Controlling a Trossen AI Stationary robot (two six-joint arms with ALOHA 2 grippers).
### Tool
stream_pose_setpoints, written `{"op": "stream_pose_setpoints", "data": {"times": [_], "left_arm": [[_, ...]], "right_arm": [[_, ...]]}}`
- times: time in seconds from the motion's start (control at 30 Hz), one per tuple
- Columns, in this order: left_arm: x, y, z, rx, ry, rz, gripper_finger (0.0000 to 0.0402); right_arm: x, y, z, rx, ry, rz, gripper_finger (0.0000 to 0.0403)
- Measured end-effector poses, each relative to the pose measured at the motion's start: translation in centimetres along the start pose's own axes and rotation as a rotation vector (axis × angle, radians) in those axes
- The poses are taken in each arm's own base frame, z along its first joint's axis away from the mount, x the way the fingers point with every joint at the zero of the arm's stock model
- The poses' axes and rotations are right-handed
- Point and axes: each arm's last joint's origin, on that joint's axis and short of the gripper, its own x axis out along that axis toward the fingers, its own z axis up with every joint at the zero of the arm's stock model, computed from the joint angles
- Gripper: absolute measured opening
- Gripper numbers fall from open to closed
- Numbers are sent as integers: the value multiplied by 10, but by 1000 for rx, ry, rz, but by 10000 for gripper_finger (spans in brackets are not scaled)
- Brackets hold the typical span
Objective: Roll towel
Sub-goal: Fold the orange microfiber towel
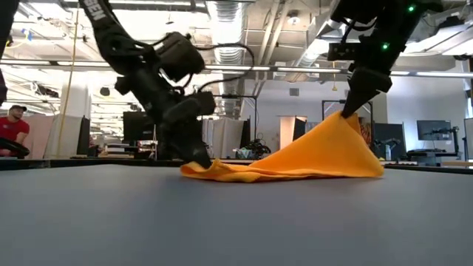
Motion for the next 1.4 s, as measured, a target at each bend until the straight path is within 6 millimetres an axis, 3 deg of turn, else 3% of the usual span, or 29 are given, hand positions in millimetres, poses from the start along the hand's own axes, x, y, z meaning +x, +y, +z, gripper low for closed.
{"op": "stream_pose_setpoints", "data": {"times": [0.2, 0.3, 0.43, 0.57, 0.7, 0.97, 1.2, 1.4], "left_arm": [[15, 2, 0, 19, 68, 0, 170], [15, -1, -1, 50, 77, -3, 122], [12, -3, -1, 52, 89, -25, 21], [-1, -9, 2, 57, 96, -53, 4], [-30, -25, 13, 115, 52, -78, 1], [-119, -80, 34, 323, -227, -253, 0], [-185, -113, 26, 427, -400, -430, 0], [-213, -133, 12, 448, -426, -551, 0]], "right_arm": [[0, 0, -1, -6, 11, -2, 15], [0, -1, -2, -5, 20, -3, 15], [0, -1, -4, 19, 41, -7, 15], [-3, 2, -10, 62, 81, -8, 15], [-10, 11, -18, 93, 119, 27, 15], [-37, 54, -25, 135, 55, 271, 15], [-75, 98, -25, 119, -152, 601, 15], [-110, 121, -24, 174, -367, 782, 15]]}}
